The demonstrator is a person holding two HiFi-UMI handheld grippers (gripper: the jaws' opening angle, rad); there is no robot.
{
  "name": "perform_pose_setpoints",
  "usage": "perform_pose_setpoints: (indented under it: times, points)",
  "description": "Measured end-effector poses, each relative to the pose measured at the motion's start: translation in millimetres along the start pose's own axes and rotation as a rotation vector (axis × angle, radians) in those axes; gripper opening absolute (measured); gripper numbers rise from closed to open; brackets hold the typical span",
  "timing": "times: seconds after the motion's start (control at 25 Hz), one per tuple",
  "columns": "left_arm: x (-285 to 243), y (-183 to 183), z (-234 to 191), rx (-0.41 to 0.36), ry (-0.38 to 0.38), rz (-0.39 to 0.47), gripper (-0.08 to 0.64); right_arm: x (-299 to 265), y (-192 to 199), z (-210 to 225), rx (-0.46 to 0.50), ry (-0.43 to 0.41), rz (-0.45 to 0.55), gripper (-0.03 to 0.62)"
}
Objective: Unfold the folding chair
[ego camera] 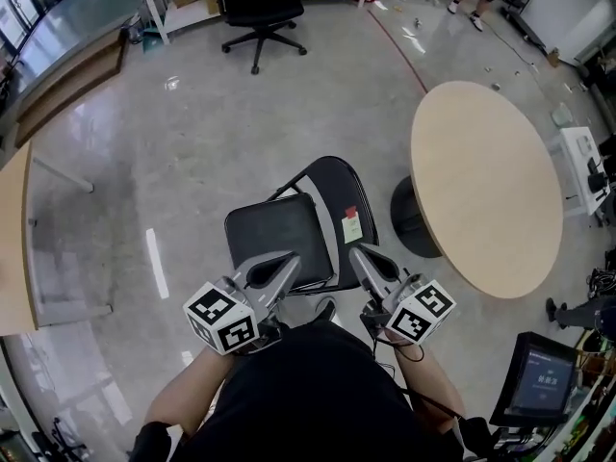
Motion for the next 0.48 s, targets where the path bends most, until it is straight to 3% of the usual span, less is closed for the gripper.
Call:
perform_pose_setpoints:
  times: [0.2, 0.48]
  points:
    - [-3, 2, 12, -0.140, -0.043, -0.072, 0.005, -5, 0, -20, 0.088, 0.004, -0.025, 0.005]
    - [3, 1, 14, -0.166, -0.067, -0.072, 0.005, -7, 0, -33, 0.216, 0.053, -0.077, 0.005]
Point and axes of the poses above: the fingertips, and each gripper's own axes: x backward along the fingers, z to its right, y out of its underside, the point moved 7 cm from there along x, backward along the fingers, and after that the axes turned 13 degrees about -x, right-handed, at the moved point
